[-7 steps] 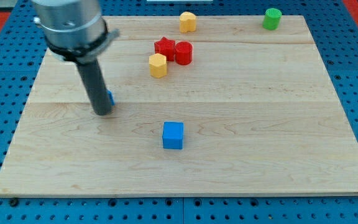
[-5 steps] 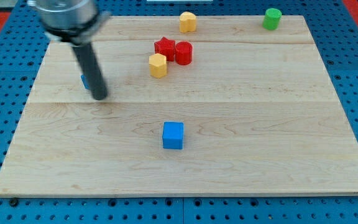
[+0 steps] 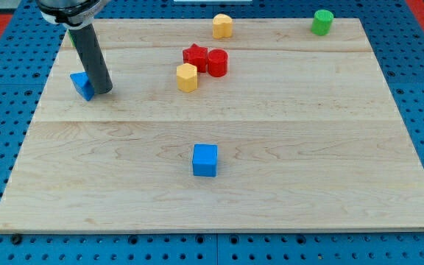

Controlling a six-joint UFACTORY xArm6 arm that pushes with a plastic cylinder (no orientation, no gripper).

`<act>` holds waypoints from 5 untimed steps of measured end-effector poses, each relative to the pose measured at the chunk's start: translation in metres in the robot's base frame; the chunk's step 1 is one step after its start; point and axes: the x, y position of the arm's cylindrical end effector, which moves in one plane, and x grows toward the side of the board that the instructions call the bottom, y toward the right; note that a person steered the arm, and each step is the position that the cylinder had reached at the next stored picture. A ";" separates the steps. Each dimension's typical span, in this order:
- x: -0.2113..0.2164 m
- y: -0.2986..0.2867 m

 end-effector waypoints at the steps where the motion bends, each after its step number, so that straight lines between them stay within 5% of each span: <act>1: -0.034 0.026; 2: -0.051 0.055; 3: -0.013 0.105; 5: 0.135 0.114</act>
